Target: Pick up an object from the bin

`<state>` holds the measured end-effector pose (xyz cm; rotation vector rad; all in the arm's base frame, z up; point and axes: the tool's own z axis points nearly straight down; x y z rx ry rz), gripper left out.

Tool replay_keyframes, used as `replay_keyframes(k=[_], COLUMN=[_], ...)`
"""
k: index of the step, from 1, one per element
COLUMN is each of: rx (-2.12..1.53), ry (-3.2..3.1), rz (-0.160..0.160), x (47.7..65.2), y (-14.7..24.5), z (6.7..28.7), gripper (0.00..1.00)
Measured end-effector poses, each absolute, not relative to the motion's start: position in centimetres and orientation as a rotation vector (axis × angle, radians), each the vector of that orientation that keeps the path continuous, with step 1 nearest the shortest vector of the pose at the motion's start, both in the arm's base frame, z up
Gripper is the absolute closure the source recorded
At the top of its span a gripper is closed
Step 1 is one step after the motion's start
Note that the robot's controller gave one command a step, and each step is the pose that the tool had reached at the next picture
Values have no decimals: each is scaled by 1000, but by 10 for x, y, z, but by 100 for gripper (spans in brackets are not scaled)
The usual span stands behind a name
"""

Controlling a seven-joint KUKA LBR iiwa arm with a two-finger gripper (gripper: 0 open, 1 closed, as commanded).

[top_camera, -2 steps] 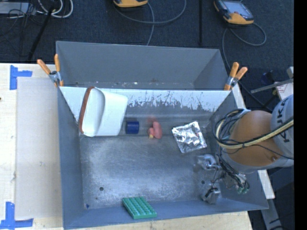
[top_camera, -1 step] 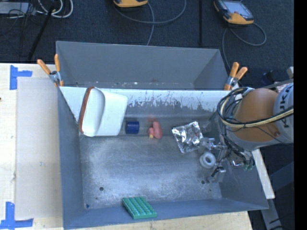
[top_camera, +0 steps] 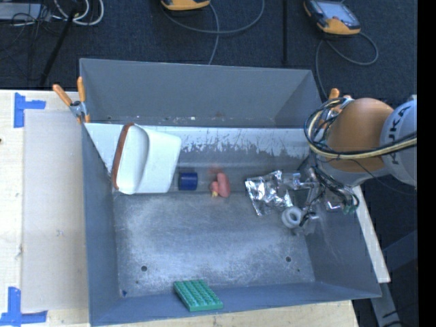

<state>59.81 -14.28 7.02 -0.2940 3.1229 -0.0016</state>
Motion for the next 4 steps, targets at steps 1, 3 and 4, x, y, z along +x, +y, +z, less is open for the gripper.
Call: replay_keyframes(k=[1,3,4], rx=[-382,-548,-629], ry=[3118,3096,3078], rz=[1,9,8], x=[592,593,601], y=[-150,-156,-153], z=[69,69,70], gripper=[0,0,0])
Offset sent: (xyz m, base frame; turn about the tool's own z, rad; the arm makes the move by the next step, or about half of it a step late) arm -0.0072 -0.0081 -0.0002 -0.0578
